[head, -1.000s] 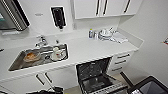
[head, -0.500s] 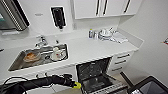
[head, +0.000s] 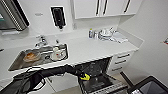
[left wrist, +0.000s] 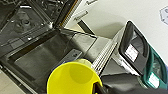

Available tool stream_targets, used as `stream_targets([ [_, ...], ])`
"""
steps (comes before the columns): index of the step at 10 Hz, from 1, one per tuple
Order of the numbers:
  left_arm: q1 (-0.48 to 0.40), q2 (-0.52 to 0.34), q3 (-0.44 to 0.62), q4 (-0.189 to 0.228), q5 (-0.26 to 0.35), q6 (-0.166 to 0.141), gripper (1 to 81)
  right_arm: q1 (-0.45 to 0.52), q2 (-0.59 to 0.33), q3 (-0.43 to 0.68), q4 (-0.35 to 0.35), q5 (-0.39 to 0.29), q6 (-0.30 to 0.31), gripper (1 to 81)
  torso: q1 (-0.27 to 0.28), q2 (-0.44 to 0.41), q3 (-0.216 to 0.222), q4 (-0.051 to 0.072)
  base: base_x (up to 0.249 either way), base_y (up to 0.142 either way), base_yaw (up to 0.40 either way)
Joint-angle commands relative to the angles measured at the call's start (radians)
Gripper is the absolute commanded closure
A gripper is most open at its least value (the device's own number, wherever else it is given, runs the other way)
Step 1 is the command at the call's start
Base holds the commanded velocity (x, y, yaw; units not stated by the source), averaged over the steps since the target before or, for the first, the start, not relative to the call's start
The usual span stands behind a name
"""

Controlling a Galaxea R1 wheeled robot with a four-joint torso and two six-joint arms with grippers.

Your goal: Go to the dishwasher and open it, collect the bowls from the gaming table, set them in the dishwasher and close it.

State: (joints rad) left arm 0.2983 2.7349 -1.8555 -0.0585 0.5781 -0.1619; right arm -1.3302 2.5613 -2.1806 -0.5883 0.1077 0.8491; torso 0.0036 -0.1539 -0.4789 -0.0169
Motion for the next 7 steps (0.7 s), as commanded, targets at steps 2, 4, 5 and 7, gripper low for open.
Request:
stream_targets([
  [2,-0.264,0.121,-0.056,-0.017,0.048,-0.031,81.1,0.03,-0.022,0.003,0.002,-0.036,-0.002,81.1,0.0,0.0,0.0,0.0,0.0,0.0,0.0],
  [4,-0.336,0.154,-0.056,-0.018,0.051,-0.04,1.0,0.03,-0.02,0.001,0.001,-0.036,-0.002,81.1,0.0,0.0,0.0,0.0,0.0,0.0,0.0],
  [5,-0.342,0.152,-0.041,-0.018,0.051,-0.062,1.0,0.032,-0.014,-0.005,-0.001,-0.036,-0.002,81.1,0.001,0.0,0.0,0.0,0.0,0.0,0.0],
  [7,-0.27,0.094,0.019,-0.009,0.052,-0.068,1.0,0.033,0.009,-0.031,-0.001,-0.036,-0.002,81.1,0.001,0.0,0.0,0.0,0.0,0.0,0.0],
])
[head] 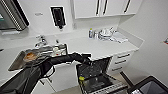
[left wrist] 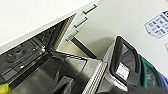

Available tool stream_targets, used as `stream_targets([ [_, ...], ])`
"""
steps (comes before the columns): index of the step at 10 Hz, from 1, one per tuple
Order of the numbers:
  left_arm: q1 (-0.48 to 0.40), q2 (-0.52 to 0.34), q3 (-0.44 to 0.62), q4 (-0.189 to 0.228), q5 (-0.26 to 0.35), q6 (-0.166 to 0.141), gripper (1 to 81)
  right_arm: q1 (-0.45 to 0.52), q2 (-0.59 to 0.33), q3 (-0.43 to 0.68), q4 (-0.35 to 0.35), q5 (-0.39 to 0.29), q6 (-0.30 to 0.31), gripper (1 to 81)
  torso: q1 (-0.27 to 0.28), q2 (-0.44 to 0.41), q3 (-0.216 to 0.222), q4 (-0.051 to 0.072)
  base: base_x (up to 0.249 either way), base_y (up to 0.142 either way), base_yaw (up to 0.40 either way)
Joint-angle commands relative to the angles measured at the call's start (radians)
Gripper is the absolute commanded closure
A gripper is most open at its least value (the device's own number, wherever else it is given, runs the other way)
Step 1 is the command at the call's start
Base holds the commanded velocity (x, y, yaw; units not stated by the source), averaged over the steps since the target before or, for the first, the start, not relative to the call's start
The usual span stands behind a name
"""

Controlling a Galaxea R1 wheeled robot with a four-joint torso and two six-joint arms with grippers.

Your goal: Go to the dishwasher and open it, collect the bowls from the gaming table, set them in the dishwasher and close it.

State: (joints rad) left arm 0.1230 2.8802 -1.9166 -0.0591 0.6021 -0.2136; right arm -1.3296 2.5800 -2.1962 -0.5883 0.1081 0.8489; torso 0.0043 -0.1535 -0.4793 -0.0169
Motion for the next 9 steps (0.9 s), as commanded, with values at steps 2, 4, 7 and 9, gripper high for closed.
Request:
stream_targets([
  [2,0.039,-0.222,0.224,-0.005,0.025,-0.003,1.0,0.043,-0.019,-0.007,0.002,-0.034,-0.002,81.1,0.0,0.0,0.0,0.0,0.0,0.0,0.0],
  [4,0.184,-0.389,0.376,-0.004,0.013,0.042,1.0,0.065,-0.047,0.018,0.008,-0.019,-0.002,81.1,0.0,0.0,0.0,0.0,0.0,0.0,0.0],
  [7,0.477,-0.493,0.399,-0.005,-0.063,0.175,1.0,0.135,-0.154,0.162,0.024,-0.013,0.001,81.1,0.0,0.0,0.0,0.0,0.0,0.0,0.0],
  [9,0.655,-0.516,0.39,-0.005,-0.12,0.264,1.0,0.198,-0.22,0.243,0.044,-0.016,0.004,81.1,0.0,0.0,0.0,0.0,0.0,0.0,0.0],
])
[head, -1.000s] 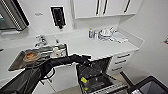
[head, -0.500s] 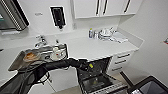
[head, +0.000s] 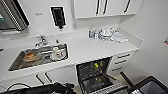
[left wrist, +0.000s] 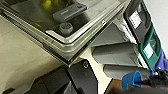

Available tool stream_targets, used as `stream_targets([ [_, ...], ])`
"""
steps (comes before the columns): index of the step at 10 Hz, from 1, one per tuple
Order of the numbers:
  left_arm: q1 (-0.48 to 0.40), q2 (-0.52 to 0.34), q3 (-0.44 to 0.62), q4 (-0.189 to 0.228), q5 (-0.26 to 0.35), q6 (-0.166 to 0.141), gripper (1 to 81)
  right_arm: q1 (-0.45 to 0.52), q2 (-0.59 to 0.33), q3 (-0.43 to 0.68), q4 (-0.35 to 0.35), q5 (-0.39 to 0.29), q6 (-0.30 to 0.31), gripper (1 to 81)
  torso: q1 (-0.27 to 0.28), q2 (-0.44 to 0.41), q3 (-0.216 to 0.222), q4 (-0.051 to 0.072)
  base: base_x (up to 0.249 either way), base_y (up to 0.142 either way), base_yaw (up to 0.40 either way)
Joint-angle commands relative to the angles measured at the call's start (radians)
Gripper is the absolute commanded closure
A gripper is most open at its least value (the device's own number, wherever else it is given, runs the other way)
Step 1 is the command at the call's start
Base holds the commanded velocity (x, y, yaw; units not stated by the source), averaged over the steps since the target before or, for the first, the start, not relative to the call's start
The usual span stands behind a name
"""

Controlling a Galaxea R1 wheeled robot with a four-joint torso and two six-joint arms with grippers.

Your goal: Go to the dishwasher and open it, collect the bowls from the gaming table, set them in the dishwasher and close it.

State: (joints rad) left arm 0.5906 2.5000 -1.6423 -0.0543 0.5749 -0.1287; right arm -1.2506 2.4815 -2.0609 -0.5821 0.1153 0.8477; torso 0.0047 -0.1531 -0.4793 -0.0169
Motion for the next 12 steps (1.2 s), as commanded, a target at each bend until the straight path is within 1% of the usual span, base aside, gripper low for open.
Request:
stream_targets([
  [1,0.249,-0.134,0.098,-0.009,-0.105,0.204,1.0,0.142,-0.141,0.131,0.038,-0.028,0.016,81.1,0.0,0.0,0.0,0.0,0.0,0.0,0.0],
  [2,0.312,-0.119,0.07,-0.009,-0.147,0.237,1.0,0.17,-0.16,0.153,0.038,-0.031,0.027,81.1,0.0,0.0,0.0,0.0,0.0,0.0,0.0],
  [3,0.369,-0.104,0.059,-0.009,-0.181,0.253,1.0,0.211,-0.172,0.165,0.038,-0.034,0.031,81.1,0.0,0.0,0.0,0.0,0.0,0.0,0.0],
  [4,0.412,-0.085,0.033,-0.004,-0.198,0.261,1.0,0.258,-0.185,0.188,0.038,-0.04,0.041,81.1,0.0,0.0,0.0,0.0,0.0,0.0,0.0],
  [5,0.45,-0.052,-0.048,0.002,-0.211,0.261,1.0,0.302,-0.195,0.231,0.039,-0.052,0.048,81.1,0.0,0.0,0.0,0.0,0.0,0.0,0.0],
  [6,0.482,-0.026,-0.115,0.002,-0.213,0.261,1.0,0.334,-0.197,0.252,0.044,-0.069,0.048,81.1,0.0,0.0,0.0,0.0,0.0,0.0,0.0],
  [7,0.513,0.005,-0.189,0.001,-0.231,0.262,1.0,0.371,-0.194,0.262,0.048,-0.107,0.047,81.1,0.0,0.0,0.0,0.0,0.0,0.0,0.0],
  [8,0.547,0.03,-0.238,0.001,-0.265,0.262,1.0,0.41,-0.194,0.271,0.048,-0.137,0.047,81.1,0.0,0.0,0.0,0.0,0.0,0.0,0.0],
  [9,0.573,0.044,-0.266,0.004,-0.283,0.262,1.0,0.449,-0.192,0.283,0.051,-0.158,0.047,81.1,0.0,0.0,0.0,0.0,0.0,0.0,0.0],
  [10,0.596,0.057,-0.292,0.005,-0.283,0.262,1.0,0.49,-0.191,0.295,0.053,-0.178,0.048,81.1,0.0,0.0,0.0,0.0,0.0,0.0,0.0],
  [11,0.622,0.085,-0.35,0.004,-0.289,0.262,1.0,0.535,-0.18,0.3,0.054,-0.206,0.047,81.1,0.0,0.0,0.0,0.0,0.0,0.0,0.0],
  [12,0.65,0.123,-0.441,0.004,-0.299,0.262,1.0,0.582,-0.16,0.294,0.054,-0.227,0.048,81.1,0.0,0.0,0.0,0.0,0.0,0.0,0.0],
])
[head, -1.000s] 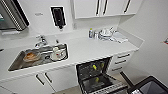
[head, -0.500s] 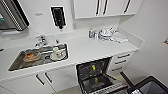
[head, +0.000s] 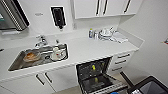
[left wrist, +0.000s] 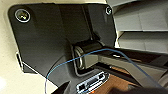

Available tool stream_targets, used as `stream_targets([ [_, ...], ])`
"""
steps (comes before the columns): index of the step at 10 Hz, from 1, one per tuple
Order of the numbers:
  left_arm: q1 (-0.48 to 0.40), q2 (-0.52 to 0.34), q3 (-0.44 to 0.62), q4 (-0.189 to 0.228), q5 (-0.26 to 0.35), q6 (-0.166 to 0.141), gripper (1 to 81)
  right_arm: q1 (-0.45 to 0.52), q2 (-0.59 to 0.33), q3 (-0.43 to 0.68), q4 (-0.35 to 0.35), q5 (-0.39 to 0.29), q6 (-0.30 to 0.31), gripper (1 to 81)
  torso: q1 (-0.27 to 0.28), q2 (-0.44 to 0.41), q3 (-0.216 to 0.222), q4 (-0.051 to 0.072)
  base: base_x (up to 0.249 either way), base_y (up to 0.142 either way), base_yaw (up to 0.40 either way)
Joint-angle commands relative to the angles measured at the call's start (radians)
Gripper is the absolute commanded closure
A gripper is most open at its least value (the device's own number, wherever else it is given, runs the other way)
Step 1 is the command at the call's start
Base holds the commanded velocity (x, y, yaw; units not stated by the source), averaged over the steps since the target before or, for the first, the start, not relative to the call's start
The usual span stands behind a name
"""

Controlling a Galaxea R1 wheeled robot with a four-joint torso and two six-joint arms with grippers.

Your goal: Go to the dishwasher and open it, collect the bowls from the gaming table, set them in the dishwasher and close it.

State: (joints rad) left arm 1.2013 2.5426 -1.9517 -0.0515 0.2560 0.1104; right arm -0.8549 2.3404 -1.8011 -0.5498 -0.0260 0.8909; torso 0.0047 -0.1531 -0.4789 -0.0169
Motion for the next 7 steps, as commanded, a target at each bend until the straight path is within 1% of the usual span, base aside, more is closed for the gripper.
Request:
stream_targets([
  [1,0.054,0.13,-0.231,-0.001,0.023,0.023,1.0,0.237,0.006,0.037,0.039,-0.112,0.005,81.1,0.0,0.0,0.0,0.0,0.0,0.0,0.0],
  [2,0.067,0.174,-0.314,-0.008,0.032,0.021,1.0,0.292,0.038,0.04,0.045,-0.147,0.005,81.1,0.0,0.0,0.0,0.0,0.0,0.0,0.0],
  [3,0.085,0.206,-0.364,-0.002,0.033,0.023,1.0,0.335,0.077,0.03,0.053,-0.185,0.005,81.1,0.0,0.0,0.0,0.0,0.0,0.0,0.0],
  [4,0.1,0.226,-0.389,0.001,0.026,0.025,1.0,0.389,0.13,0.002,0.054,-0.222,0.005,81.1,0.0,0.0,0.0,0.0,0.0,0.0,0.0],
  [6,0.11,0.231,-0.383,0.002,0.025,0.026,1.0,0.467,0.239,-0.082,0.054,-0.307,0.003,81.1,0.0,0.0,0.0,0.0,0.0,0.0,0.0],
  [7,0.113,0.233,-0.383,0.002,0.025,0.031,1.0,0.509,0.318,-0.137,0.054,-0.374,-0.007,81.1,0.0,0.0,0.0,0.0,0.0,0.0,0.0],
])
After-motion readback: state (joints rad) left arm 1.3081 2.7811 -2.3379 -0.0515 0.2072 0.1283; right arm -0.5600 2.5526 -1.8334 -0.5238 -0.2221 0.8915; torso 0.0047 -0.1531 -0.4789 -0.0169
